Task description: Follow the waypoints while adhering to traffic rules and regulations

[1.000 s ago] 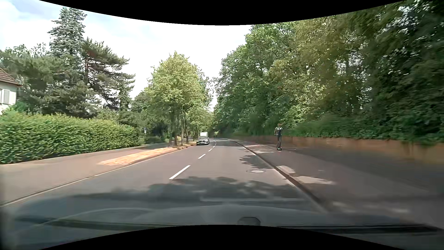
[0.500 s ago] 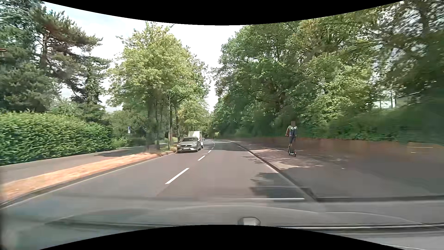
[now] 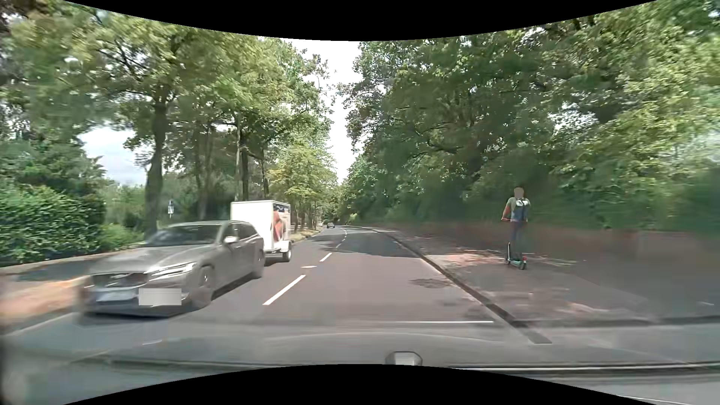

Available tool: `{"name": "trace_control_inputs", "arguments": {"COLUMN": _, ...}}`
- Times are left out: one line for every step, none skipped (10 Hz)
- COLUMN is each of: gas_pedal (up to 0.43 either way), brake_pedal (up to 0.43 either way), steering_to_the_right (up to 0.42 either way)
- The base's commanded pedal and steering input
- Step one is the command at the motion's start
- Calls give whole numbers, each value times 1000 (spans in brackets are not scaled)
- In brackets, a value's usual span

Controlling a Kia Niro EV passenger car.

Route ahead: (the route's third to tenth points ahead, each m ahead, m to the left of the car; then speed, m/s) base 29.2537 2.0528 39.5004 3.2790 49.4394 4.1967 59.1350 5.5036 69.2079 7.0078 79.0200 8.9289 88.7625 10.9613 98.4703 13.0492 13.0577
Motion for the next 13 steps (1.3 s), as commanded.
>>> {"name": "trace_control_inputs", "arguments": {"gas_pedal": 157, "brake_pedal": 18, "steering_to_the_right": -8}}
{"name": "trace_control_inputs", "arguments": {"gas_pedal": 157, "brake_pedal": 18, "steering_to_the_right": -8}}
{"name": "trace_control_inputs", "arguments": {"gas_pedal": 157, "brake_pedal": 18, "steering_to_the_right": -8}}
{"name": "trace_control_inputs", "arguments": {"gas_pedal": 157, "brake_pedal": 18, "steering_to_the_right": -8}}
{"name": "trace_control_inputs", "arguments": {"gas_pedal": 157, "brake_pedal": 18, "steering_to_the_right": -9}}
{"name": "trace_control_inputs", "arguments": {"gas_pedal": 157, "brake_pedal": 18, "steering_to_the_right": -10}}
{"name": "trace_control_inputs", "arguments": {"gas_pedal": 157, "brake_pedal": 18, "steering_to_the_right": -10}}
{"name": "trace_control_inputs", "arguments": {"gas_pedal": 157, "brake_pedal": 18, "steering_to_the_right": -11}}
{"name": "trace_control_inputs", "arguments": {"gas_pedal": 157, "brake_pedal": 18, "steering_to_the_right": -12}}
{"name": "trace_control_inputs", "arguments": {"gas_pedal": 157, "brake_pedal": 18, "steering_to_the_right": -12}}
{"name": "trace_control_inputs", "arguments": {"gas_pedal": 157, "brake_pedal": 18, "steering_to_the_right": -12}}
{"name": "trace_control_inputs", "arguments": {"gas_pedal": 157, "brake_pedal": 18, "steering_to_the_right": -12}}
{"name": "trace_control_inputs", "arguments": {"gas_pedal": 157, "brake_pedal": 18, "steering_to_the_right": -12}}
